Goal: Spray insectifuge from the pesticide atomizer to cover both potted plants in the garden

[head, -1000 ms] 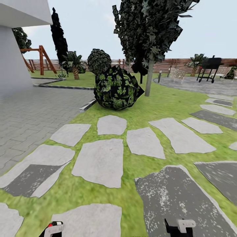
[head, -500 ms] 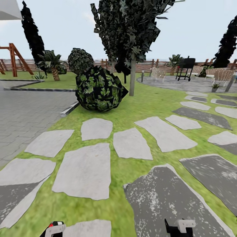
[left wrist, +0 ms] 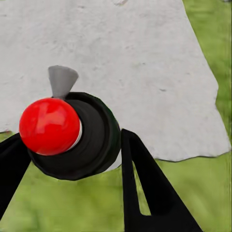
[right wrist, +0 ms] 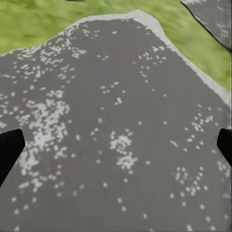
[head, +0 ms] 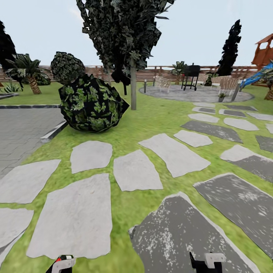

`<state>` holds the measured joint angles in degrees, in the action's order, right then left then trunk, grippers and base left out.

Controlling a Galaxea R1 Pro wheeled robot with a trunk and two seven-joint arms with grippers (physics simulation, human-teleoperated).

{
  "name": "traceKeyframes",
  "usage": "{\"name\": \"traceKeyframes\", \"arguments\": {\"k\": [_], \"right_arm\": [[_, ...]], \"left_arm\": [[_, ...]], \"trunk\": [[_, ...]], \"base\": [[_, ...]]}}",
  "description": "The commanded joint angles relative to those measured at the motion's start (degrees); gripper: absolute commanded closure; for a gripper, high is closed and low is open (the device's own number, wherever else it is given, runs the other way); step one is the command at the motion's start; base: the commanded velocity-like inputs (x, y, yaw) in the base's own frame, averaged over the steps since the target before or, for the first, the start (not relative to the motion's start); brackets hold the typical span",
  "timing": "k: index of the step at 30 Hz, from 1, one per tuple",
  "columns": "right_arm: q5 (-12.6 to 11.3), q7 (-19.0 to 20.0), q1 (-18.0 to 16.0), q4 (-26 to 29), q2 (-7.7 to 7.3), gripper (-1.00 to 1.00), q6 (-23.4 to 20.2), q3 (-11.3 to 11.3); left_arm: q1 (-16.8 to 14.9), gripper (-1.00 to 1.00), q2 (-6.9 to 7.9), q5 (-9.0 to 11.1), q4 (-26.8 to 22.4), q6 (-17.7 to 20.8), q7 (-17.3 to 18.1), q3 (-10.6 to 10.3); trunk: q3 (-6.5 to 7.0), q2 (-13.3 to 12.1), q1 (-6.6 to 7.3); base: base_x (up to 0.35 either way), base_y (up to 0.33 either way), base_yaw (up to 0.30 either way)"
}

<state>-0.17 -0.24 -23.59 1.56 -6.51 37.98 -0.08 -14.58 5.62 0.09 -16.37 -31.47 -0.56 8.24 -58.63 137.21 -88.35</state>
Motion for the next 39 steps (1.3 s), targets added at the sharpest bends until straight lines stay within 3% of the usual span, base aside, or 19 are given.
{"name": "traceKeyframes", "arguments": {"k": [1,39], "right_arm": [[0.0,0.0,0.0,-0.1,0.01,-1.0,0.2,0.0],[0.0,0.1,-0.1,-0.1,0.01,-1.0,0.3,0.1]], "left_arm": [[0.0,1.0,0.01,0.0,0.0,-0.2,-0.1,0.0],[0.0,1.0,0.01,-0.2,0.0,-0.2,-0.1,0.0]], "trunk": [[-0.05,0.0,-0.02],[-0.05,0.0,-0.02]], "base": [[0.339,0.0,-0.3],[0.339,0.0,-0.296]]}}
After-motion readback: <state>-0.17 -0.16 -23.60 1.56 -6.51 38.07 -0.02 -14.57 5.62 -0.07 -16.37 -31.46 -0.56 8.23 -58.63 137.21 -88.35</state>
